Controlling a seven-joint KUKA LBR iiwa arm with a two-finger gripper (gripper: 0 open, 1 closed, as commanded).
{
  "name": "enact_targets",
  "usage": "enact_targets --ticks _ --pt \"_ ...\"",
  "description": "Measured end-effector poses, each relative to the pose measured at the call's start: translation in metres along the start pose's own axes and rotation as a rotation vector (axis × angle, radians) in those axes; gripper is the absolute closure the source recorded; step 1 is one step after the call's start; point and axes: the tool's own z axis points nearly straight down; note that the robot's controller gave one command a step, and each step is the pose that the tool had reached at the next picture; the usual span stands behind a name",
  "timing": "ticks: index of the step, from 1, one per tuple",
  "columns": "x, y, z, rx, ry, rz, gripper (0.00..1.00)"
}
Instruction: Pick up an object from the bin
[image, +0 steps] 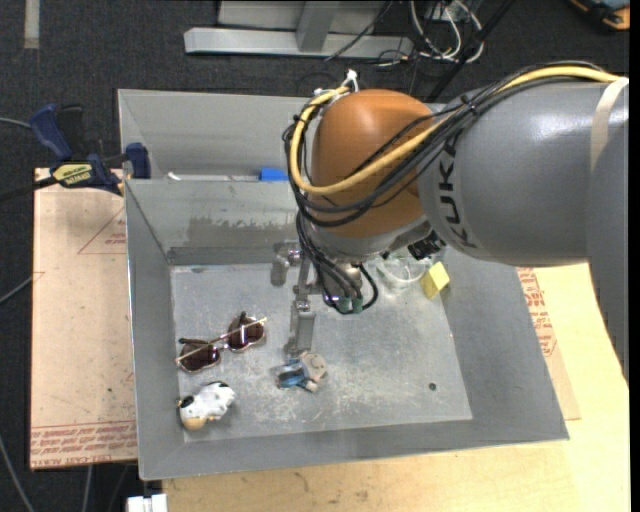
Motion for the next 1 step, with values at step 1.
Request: enact_targets --ticks 1 --pt "-0.0012 -0.001 -0.0049 -0.001 -0.007 0.004 0.0"
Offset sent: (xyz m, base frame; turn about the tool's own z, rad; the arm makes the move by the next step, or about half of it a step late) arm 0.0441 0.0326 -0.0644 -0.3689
